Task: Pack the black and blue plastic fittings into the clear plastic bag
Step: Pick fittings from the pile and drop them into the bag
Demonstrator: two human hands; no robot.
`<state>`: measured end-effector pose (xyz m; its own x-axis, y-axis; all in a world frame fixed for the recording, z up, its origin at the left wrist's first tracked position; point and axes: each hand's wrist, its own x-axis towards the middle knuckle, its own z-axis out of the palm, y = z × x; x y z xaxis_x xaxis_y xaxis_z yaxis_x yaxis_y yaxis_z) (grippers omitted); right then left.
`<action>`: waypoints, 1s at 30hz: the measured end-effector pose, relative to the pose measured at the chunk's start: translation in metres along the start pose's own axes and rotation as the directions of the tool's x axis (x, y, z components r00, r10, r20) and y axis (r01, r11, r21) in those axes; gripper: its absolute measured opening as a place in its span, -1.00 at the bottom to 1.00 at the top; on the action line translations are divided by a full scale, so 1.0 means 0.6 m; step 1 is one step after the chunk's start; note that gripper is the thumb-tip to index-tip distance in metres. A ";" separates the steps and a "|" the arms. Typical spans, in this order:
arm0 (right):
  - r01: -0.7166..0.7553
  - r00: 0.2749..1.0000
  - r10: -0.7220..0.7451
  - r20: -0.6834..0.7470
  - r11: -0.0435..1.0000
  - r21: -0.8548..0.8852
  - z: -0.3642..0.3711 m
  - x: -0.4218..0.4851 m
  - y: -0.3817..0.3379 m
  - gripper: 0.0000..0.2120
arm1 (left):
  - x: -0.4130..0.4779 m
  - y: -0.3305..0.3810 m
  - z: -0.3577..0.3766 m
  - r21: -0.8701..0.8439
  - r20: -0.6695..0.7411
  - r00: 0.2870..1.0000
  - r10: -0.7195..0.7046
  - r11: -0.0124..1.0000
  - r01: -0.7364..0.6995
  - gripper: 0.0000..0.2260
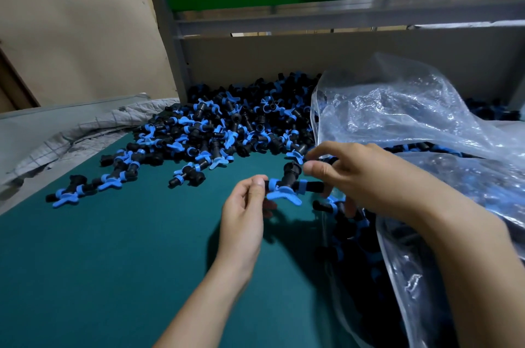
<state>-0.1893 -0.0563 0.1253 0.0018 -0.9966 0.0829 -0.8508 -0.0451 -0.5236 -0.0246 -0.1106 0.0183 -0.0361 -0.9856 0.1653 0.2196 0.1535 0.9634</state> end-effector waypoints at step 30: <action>0.364 0.886 -0.214 -0.412 0.872 0.329 -0.039 -0.037 -0.054 -0.48 | -0.075 -0.018 0.090 0.114 0.134 0.989 0.064 0.990 -0.079 -0.87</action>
<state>-0.1740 -0.0309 0.1605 -0.0333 -0.8442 0.5351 -0.5679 -0.4245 -0.7051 -0.0780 -0.0639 0.0115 -0.1525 -0.9553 0.2531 0.1096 0.2382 0.9650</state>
